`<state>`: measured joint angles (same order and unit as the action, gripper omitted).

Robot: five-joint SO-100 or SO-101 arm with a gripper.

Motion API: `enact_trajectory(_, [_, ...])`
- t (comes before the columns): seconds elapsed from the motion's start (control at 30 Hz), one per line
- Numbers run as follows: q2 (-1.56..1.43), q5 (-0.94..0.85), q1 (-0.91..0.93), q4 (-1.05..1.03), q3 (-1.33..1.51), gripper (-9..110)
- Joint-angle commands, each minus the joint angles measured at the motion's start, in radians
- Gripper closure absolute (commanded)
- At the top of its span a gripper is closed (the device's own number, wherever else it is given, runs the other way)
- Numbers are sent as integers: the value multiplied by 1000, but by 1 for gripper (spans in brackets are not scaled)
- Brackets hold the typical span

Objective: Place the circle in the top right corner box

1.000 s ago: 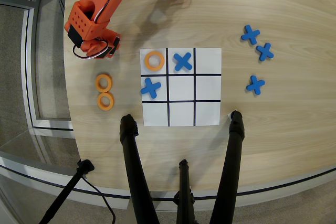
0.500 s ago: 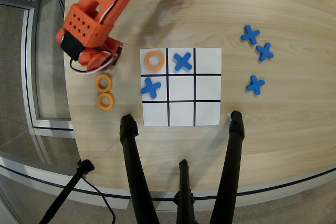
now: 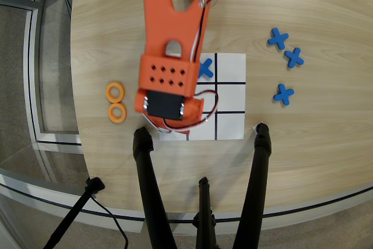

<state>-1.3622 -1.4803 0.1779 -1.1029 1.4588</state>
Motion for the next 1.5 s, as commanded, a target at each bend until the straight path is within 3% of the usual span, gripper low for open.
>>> enact_trajectory(0.0, [94,32,-25,41,-107,102])
enact_trajectory(0.63, [482,72,-51,61,-451,102])
enact_trajectory(1.2, [405,78,-29,-34,-538,89])
enact_trajectory(1.47, [132,58,-3,-124,-517,89])
